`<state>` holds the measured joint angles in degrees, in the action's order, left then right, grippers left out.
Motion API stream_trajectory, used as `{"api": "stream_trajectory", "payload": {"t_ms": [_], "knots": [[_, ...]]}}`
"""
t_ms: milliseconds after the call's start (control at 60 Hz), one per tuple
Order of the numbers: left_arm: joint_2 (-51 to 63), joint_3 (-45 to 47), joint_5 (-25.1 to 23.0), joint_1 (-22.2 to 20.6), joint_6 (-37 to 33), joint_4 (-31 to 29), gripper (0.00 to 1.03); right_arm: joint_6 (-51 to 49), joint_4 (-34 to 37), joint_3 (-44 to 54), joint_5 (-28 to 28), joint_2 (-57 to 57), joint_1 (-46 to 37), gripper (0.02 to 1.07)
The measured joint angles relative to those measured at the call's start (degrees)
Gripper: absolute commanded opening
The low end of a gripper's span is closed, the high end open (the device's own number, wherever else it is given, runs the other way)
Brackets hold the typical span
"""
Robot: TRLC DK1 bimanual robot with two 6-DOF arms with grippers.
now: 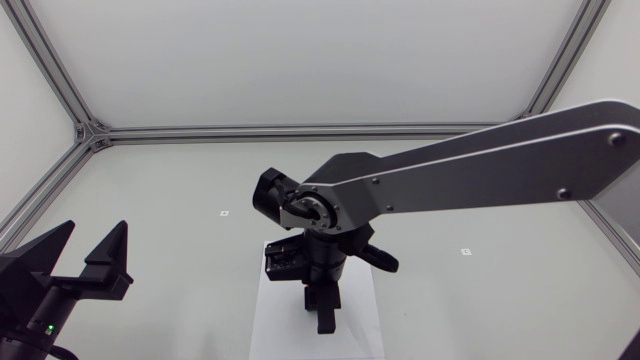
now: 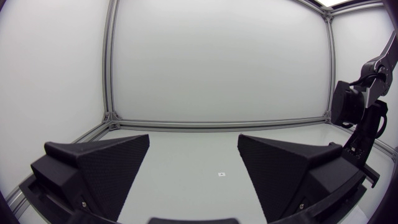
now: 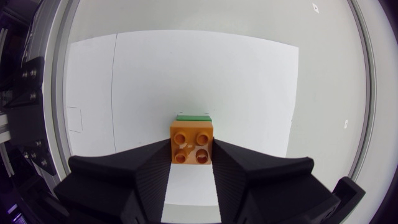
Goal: Pick up the orange 2x2 brick with the right arm and stack it on top of the green 2x2 brick in the center
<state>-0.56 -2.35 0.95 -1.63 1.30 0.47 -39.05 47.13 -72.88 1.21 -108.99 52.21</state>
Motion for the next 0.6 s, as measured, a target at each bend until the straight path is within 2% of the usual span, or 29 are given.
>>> {"api": "stream_trajectory", "payload": {"t_ms": [333, 600], "knots": [[0.0, 0.0, 0.0, 0.0, 0.0, 0.0, 0.99, 0.1, -0.3, 0.1, -1.7, -0.3, 1.0, 0.08], [0.0, 0.0, 0.0, 0.0, 0.0, 0.0, 0.99, 1.1, 4.1, -4.2, -2.0, -3.2, 1.0, 0.08]]}}
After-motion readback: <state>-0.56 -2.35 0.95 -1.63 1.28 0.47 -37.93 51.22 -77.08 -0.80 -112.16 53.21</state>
